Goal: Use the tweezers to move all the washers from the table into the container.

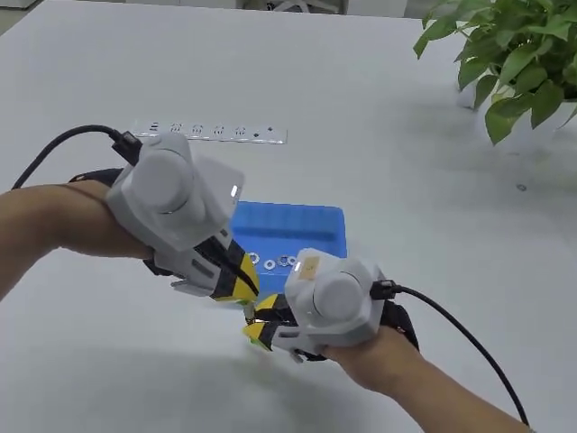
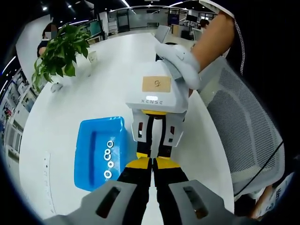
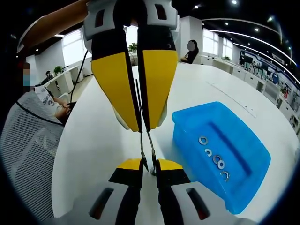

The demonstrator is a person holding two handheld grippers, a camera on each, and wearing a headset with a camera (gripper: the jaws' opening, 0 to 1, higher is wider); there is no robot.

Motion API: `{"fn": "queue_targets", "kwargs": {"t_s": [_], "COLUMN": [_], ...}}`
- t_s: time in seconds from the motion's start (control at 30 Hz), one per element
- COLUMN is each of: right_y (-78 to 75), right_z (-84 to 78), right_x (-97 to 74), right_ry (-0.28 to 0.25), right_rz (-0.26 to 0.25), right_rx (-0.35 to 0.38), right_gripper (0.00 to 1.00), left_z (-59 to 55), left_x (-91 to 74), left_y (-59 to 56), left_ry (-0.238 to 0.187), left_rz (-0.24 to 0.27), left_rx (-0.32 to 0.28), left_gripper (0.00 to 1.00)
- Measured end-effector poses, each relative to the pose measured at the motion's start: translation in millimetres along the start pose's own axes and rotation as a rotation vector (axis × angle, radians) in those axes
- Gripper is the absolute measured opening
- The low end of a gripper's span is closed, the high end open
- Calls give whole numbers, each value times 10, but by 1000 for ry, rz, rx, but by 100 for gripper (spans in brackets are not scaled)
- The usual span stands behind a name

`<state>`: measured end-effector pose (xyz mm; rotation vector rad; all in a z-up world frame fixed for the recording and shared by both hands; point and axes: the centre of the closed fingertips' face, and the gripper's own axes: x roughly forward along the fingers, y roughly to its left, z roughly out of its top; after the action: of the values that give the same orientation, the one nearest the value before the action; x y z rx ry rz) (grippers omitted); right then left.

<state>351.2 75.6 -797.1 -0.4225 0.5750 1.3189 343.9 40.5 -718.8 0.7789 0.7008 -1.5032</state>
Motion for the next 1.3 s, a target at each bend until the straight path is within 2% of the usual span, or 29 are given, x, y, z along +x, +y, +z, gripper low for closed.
{"fn": "queue_targets", "kwargs": {"t_s": [0.07,1.3], "right_y": [2,-25], "right_z": [-10,-39], "right_x": [7,-3], "right_ry": [1,1], "right_rz": [1,-12], "right_rx": [3,2], "right_gripper": [13,13], "left_z": [7,-7], "left_x": [4,36], "left_y": [1,48], "left_ry": [-9,0], "left_rz": [-1,-6], "left_rx": [-7,2], "left_gripper": [5,6]}}
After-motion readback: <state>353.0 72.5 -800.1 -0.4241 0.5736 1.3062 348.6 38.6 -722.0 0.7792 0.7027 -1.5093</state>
